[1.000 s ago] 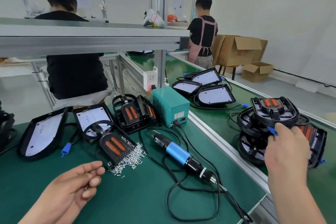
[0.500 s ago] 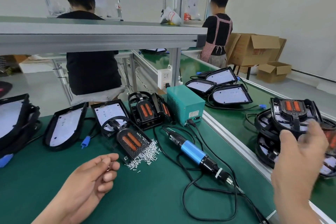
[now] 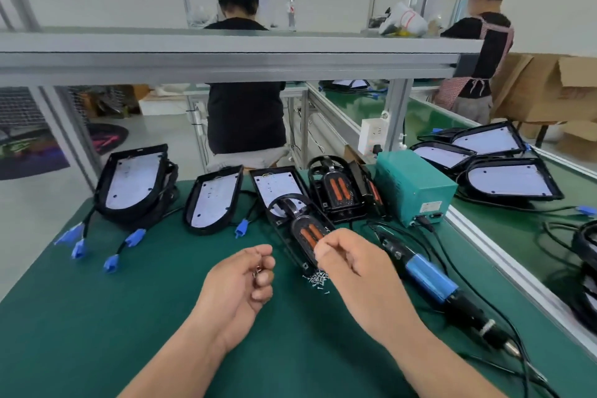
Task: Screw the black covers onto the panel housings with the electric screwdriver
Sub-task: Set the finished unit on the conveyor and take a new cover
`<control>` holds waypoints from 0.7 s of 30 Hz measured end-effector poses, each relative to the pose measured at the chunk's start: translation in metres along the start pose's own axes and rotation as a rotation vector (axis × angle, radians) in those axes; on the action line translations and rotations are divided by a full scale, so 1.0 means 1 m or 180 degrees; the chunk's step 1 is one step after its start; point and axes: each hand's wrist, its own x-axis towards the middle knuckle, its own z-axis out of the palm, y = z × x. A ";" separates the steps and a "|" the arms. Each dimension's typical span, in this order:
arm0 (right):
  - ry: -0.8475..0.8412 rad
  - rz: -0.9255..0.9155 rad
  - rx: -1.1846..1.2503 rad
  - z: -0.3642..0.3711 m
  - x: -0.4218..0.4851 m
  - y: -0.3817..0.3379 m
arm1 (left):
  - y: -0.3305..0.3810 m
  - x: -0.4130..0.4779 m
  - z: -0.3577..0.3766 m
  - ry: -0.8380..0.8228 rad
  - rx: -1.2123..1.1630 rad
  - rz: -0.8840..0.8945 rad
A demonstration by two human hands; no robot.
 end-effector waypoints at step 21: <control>-0.1033 -0.1280 -0.3141 0.162 0.185 -0.026 | 0.028 -0.001 -0.025 0.0933 -0.0855 0.0564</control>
